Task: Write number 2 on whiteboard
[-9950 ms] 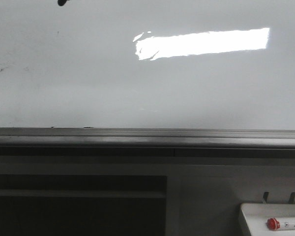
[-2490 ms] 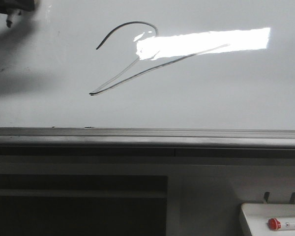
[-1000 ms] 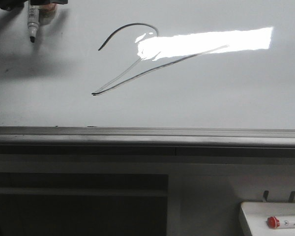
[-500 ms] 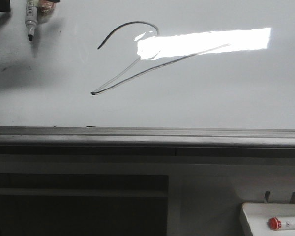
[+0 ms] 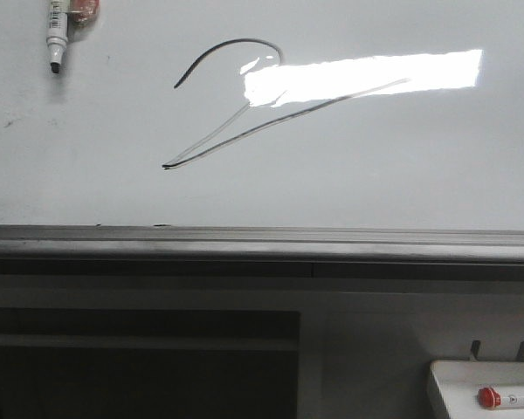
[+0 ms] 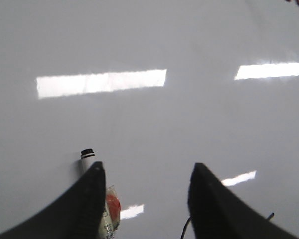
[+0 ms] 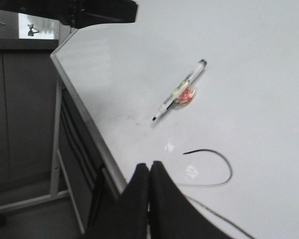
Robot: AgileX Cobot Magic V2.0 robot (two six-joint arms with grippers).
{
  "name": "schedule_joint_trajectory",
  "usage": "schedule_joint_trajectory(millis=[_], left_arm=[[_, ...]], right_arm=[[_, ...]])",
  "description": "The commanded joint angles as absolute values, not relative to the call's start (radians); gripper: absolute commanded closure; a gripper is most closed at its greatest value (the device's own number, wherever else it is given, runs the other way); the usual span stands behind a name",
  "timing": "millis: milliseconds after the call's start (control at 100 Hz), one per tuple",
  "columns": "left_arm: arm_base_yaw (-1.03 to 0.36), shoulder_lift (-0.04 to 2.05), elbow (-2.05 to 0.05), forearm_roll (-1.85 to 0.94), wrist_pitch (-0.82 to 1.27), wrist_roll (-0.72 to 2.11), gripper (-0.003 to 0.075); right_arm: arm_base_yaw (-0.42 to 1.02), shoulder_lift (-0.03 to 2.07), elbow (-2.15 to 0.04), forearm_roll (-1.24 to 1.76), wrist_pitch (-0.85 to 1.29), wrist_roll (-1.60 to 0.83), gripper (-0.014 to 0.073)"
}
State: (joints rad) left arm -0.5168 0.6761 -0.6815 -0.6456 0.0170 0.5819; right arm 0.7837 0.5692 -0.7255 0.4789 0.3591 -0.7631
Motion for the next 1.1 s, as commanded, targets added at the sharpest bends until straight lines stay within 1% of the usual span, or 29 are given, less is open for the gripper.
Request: schedule_joint_trajectory(millis=[0, 80, 110, 260, 420, 630, 1090], left_arm=[[-0.516, 0.563, -0.660, -0.569, 0.018, 0.584, 0.0560], [-0.516, 0.474, -0.613, -0.546, 0.081, 0.584, 0.0706], [-0.516, 0.445, -0.596, -0.544, 0.111, 0.584, 0.0741], [-0.516, 0.321, -0.507, -0.542, 0.155, 0.584, 0.0741], [-0.516, 0.266, -0.459, -0.542, 0.153, 0.584, 0.0741], [-0.516, 0.259, -0.451, -0.542, 0.222, 0.584, 0.0741], [-0.516, 0.258, -0.442, -0.542, 0.226, 0.584, 0.0741]], right_arm=[[0.772, 0.496, -0.749, 0.417, 0.286, -0.765, 0.0664], [0.762, 0.425, -0.727, 0.388, 0.278, -0.765, 0.0664], [0.757, 0.403, -0.716, 0.386, 0.276, -0.765, 0.0664], [0.737, 0.320, -0.652, 0.386, 0.303, -0.765, 0.0664], [0.737, 0.306, -0.614, 0.386, 0.329, -0.765, 0.0664], [0.737, 0.306, -0.610, 0.386, 0.329, -0.765, 0.0664], [0.737, 0.306, -0.610, 0.386, 0.329, -0.765, 0.0664]])
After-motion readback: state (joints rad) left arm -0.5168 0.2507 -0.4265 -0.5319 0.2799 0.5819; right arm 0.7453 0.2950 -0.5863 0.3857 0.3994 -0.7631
